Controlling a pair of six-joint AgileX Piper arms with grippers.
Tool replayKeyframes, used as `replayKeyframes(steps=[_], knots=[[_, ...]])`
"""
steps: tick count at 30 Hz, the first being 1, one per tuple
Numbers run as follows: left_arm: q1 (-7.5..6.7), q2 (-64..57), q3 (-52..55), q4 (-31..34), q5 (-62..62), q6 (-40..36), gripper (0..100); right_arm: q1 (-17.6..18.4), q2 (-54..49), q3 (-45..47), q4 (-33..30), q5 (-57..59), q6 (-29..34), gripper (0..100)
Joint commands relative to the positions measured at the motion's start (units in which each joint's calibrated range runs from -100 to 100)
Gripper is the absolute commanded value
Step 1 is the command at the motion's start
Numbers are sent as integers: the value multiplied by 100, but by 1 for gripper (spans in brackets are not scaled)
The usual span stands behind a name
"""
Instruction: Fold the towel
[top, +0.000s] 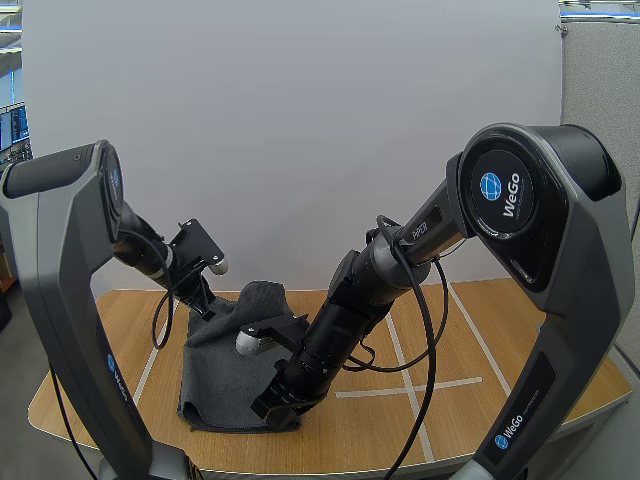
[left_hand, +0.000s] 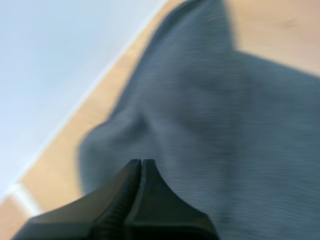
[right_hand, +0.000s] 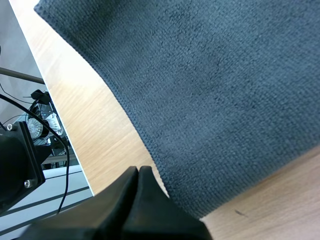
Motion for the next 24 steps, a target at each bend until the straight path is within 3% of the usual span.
replayKeyframes(steps=[1,4,5,6,13,15,22,24], knots=[[161,-5,-55,-88,2304,28,24,-16,-22,26,27,125,-34,0],[161,7,-114,-88,2304,39,74,-16,-22,26,27,125,-34,0],[161,6,-133,-77,2288,39,86,-16,-22,26,27,125,-34,0],[161,34,-169,-77,2288,39,89,-16,-22,26,27,125,-34,0],[161,561,-697,-303,2570,39,50,-16,-22,26,27,160,-34,0],[161,674,-890,-479,2570,39,43,-16,-22,26,27,160,-34,0],[70,1032,-1114,-397,2607,13,43,-16,-22,26,27,160,-34,0],[18,1090,-1114,-256,2851,-59,48,-16,-22,26,27,176,-34,0]])
